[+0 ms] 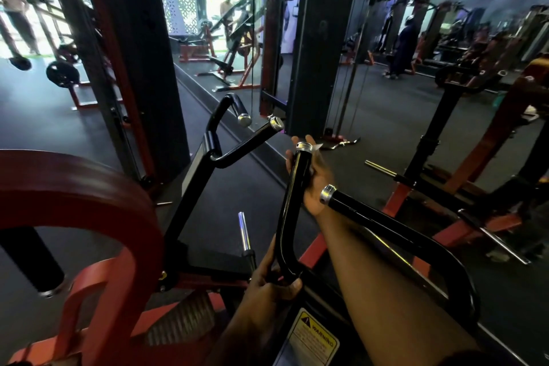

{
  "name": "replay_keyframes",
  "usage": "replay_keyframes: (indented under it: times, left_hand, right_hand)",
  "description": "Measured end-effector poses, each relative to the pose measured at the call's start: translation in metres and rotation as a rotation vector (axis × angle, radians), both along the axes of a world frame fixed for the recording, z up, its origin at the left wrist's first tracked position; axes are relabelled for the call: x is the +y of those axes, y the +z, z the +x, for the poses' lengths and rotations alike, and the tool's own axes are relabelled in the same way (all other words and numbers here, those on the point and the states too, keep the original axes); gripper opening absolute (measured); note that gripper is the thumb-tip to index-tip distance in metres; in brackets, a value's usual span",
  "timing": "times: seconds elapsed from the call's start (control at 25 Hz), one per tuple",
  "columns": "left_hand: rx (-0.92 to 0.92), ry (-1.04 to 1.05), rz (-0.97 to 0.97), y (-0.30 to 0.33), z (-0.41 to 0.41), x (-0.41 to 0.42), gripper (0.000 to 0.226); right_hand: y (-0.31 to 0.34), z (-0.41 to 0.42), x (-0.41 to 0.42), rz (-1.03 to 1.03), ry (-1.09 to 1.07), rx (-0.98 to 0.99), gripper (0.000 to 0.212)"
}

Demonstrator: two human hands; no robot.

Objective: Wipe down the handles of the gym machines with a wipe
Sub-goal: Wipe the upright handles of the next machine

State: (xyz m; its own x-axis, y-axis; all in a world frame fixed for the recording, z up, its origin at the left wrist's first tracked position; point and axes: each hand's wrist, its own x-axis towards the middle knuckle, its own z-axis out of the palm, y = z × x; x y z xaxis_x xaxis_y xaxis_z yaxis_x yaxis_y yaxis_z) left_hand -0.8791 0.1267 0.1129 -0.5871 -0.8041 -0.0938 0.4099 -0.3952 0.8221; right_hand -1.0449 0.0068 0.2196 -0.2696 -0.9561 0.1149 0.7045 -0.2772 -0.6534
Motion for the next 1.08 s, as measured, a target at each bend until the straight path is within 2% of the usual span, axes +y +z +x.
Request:
replay_keyframes:
  times: [0.2, 0.32, 0.4, 0.48, 0.68, 0.76, 0.88, 0.92, 1.0, 1.08]
  left_hand:
    - [0.032, 0.019, 0.017, 0.006, -0.004, 0.002, 0.085]
    - [0.037, 0.029, -0.007, 0.009, -0.002, 0.004, 0.086]
    - [0.049, 0.029, -0.010, 0.013, -0.003, 0.008, 0.088]
    - [0.061, 0.062, 0.043, 0.014, -0.004, 0.008, 0.090]
    - [0.073, 0.033, 0.019, 0.013, -0.002, 0.010, 0.082]
    - [0.081, 0.021, 0.022, 0.013, -0.003, 0.010, 0.078]
    - [0.050, 0.031, 0.010, 0.011, -0.003, 0.009, 0.078]
    - [0.041, 0.029, -0.004, 0.013, -0.002, 0.010, 0.076]
    - [0.002, 0.029, -0.031, 0.012, -0.001, 0.008, 0.068]
    - [-0.004, 0.018, -0.027, 0.010, 0.000, 0.006, 0.062]
  right_hand:
    - [-0.048, 0.012, 0.052, 0.114, 0.118, 0.112, 0.036]
    - [-0.037, 0.010, 0.045, 0.164, 0.131, 0.132, 0.046]
    - [-0.010, 0.009, 0.020, 0.186, 0.134, 0.062, 0.036]
    - [0.003, 0.010, 0.004, 0.238, 0.148, 0.041, 0.042]
    - [-0.040, 0.020, 0.046, 0.418, 0.313, 0.170, 0.047]
    - [-0.037, 0.017, 0.039, 0.392, 0.328, 0.126, 0.050]
    - [-0.009, 0.010, 0.012, 0.240, 0.223, -0.037, 0.059]
    - [-0.009, 0.010, 0.011, 0.230, 0.183, -0.033, 0.062]
    - [-0.026, 0.019, 0.030, 0.248, 0.210, 0.093, 0.057]
    - [-0.046, 0.029, 0.058, 0.352, 0.323, 0.187, 0.043]
